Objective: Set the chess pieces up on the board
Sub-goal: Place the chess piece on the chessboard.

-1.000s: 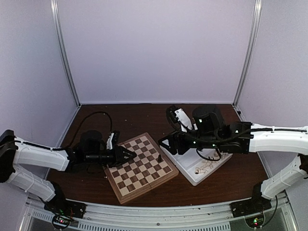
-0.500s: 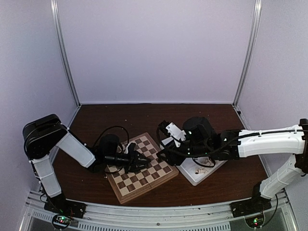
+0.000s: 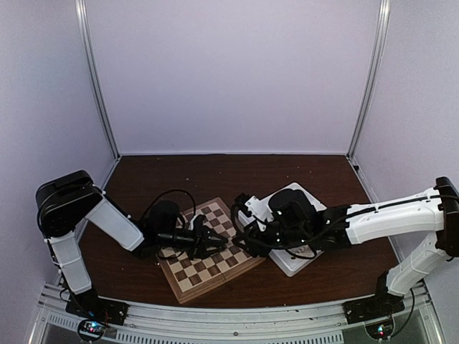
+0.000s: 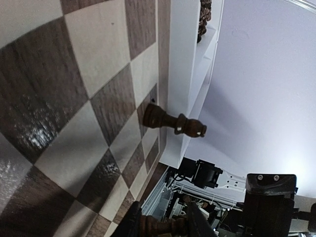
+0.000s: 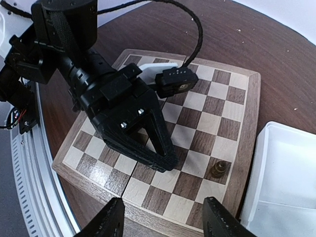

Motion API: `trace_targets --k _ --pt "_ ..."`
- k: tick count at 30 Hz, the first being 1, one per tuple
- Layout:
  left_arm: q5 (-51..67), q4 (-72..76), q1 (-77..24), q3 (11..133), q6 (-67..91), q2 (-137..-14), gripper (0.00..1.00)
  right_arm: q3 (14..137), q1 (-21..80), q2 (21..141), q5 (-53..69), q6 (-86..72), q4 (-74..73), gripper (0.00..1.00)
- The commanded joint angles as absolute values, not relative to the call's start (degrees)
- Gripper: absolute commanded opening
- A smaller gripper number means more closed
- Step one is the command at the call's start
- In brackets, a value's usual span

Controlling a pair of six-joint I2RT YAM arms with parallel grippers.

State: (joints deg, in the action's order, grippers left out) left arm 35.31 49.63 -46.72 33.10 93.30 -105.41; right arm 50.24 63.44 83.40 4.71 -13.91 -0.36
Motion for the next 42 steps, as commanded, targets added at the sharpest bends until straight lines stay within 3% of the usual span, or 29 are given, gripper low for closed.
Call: trace_targets --k 1,15,42 --pt "35.3 52.4 -47.4 32.7 94.3 -103.5 0.16 48.8 65.0 87.1 5.1 -15.3 5.1 0.56" --pt "33.8 54.7 -48.1 29.0 97.3 -96.0 0.18 48.5 67.5 93.2 2.4 -22.5 17.1 0.48" --pt "33.3 52.9 -49.8 29.6 97.7 -91.9 0.22 48.2 67.9 92.5 0.4 -25.2 22.3 0.32"
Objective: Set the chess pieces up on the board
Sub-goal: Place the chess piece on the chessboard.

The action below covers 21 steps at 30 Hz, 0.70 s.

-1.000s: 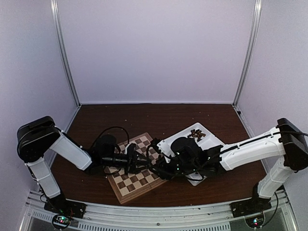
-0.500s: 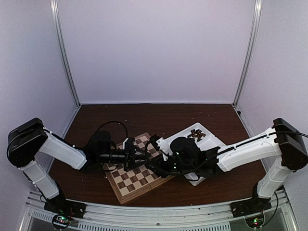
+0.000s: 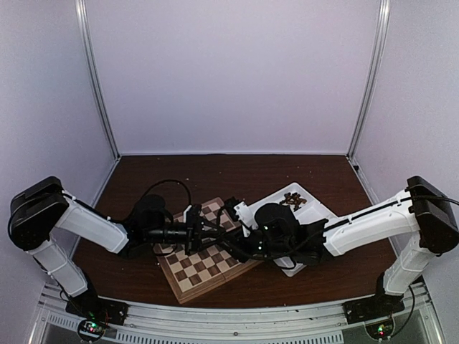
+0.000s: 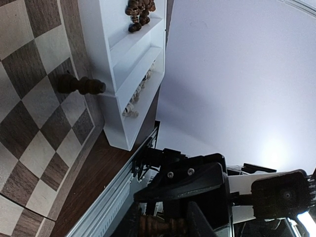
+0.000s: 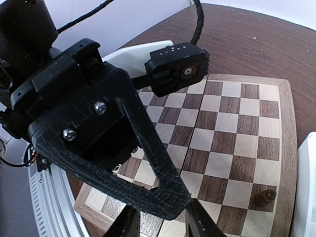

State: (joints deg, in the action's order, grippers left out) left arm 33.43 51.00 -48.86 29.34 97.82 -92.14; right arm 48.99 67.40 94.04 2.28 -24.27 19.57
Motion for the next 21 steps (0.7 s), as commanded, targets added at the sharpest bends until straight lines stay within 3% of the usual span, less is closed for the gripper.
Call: trace_targets --k 1,7,21 --pt "33.3 53.0 -49.9 29.6 97.8 -92.0 0.22 48.2 67.9 92.5 0.3 -25.3 22.4 0.31" --pt "33.3 54.2 -50.2 29.4 98.3 -92.9 0.22 47.8 67.9 92.4 -1.9 -25.7 23.2 0.28" --pt "32.2 59.0 -50.9 28.6 101.0 -94.3 0.23 45.6 67.9 92.8 -2.9 -27.1 30.8 0.31"
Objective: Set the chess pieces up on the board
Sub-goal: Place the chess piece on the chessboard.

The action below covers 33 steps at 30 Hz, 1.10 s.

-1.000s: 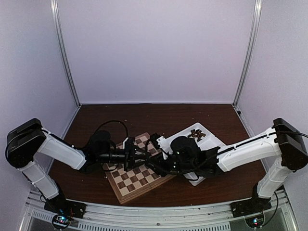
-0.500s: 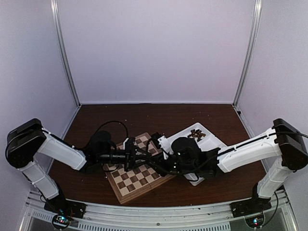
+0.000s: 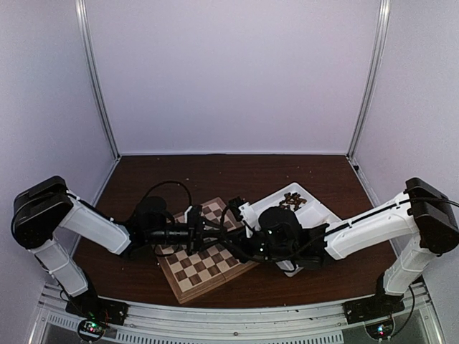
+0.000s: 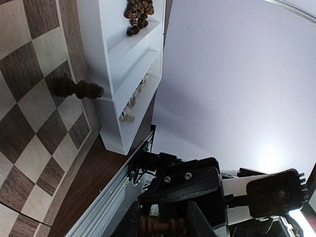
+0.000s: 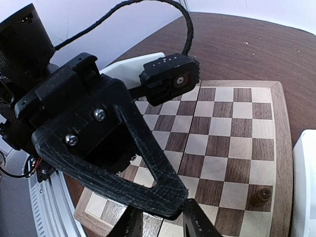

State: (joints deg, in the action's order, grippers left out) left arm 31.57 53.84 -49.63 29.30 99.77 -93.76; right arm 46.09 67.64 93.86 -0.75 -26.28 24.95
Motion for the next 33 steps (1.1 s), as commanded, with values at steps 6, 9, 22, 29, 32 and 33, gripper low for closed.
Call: trace_targets --k 6,9,22,29,32,33 --pt "32.3 60.0 -51.2 29.1 102.0 -94.4 0.25 46.0 67.9 93.9 -2.7 -26.3 33.7 0.3" --pt "32.2 60.5 -51.3 29.0 102.6 -94.4 0.25 46.2 67.9 94.3 -2.6 -26.0 34.8 0.26" --pt "31.0 61.1 -51.4 27.0 102.6 -93.3 0.4 46.1 67.9 94.2 -2.4 -24.2 33.0 0.0" --pt "32.1 59.1 -50.2 24.8 101.4 -91.1 0.77 45.3 67.9 93.6 -1.3 -21.6 29.1 0.0" --pt "32.8 57.0 -47.6 22.5 100.0 -87.7 0.91 44.4 67.9 94.0 -0.9 -21.0 27.9 0.0" --pt "33.5 55.1 -46.6 22.2 99.0 -86.3 0.91 44.0 68.0 94.2 -0.7 -20.9 27.7 0.0"
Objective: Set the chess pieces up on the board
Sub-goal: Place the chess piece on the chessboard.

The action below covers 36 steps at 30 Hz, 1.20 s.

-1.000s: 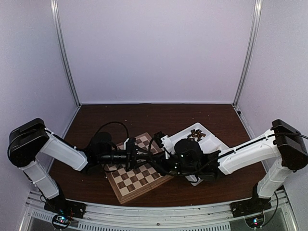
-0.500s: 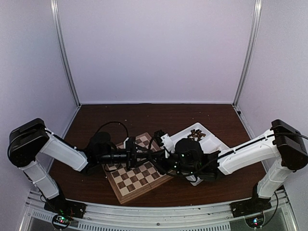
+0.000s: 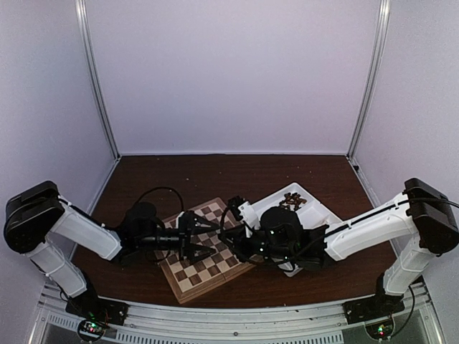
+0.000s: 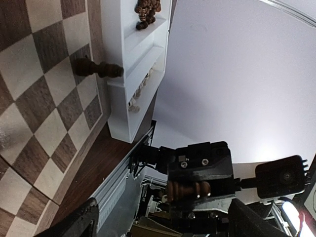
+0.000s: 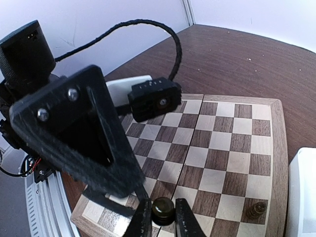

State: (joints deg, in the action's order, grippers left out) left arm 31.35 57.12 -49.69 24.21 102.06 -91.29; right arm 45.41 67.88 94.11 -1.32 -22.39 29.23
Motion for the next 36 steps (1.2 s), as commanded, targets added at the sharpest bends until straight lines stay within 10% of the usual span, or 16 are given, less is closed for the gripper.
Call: trace_targets --k 1,14,27,36 --pt "34.1 52.7 -45.8 22.1 97.9 -84.5 0.91 43.6 68.0 94.3 -0.7 -20.8 27.6 0.0" --pt "30.3 -18.1 -37.9 40.6 62.2 -61.1 0.98 49.0 69.7 101.0 -3.1 -20.5 25.0 0.0" --pt "32.7 -22.6 -36.7 42.8 55.2 -63.8 0.98 49.8 74.8 108.4 -12.7 -23.1 26.0 0.02" --pt "31.6 -24.3 -36.7 43.1 53.7 -63.7 0.98 48.2 75.0 107.7 -14.3 -23.9 25.9 0.32"
